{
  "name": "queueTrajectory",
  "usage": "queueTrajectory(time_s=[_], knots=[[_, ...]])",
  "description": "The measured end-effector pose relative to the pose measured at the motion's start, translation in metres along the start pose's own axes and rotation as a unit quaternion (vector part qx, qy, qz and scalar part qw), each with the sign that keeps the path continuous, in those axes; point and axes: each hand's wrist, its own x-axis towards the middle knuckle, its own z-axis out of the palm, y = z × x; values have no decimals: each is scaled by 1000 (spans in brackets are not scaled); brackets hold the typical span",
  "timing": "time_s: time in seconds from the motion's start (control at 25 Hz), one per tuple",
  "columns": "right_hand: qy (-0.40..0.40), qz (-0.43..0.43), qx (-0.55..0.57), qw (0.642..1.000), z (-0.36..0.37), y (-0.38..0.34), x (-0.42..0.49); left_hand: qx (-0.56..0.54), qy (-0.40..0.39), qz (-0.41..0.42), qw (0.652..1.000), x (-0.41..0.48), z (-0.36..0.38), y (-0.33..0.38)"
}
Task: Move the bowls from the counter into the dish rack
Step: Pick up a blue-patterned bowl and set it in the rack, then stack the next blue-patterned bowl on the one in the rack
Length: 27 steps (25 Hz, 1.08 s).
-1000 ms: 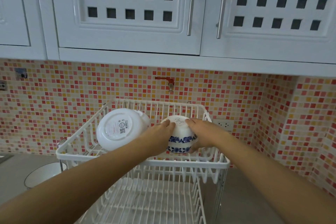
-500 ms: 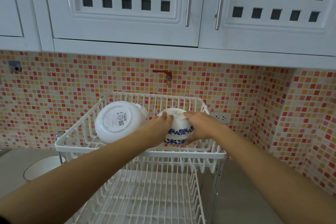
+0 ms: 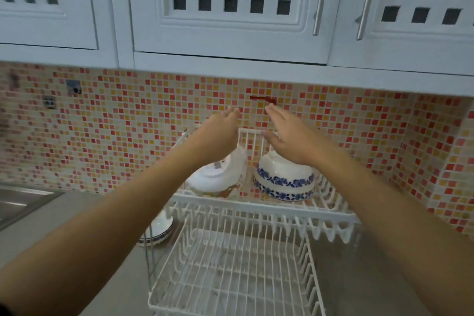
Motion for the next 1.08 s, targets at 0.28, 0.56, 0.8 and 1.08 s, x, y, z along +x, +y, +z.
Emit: queueTrajectory(time_s=[0.28,0.56,0.8,1.08], knots=[[-42,-46,26,998,24,-143,91,64,-16,-114,991,-36,-46,-166],[-98,11,64,993,90,-285,193,81,-71,-217,970,-61,-51,-335],[-154,137,134,969,210,-362,226,111,-168,-217,955,-81,-4,-435],[-215,344,229,885,356,-408,184,45,-317,-250,914,-119,123,-515]])
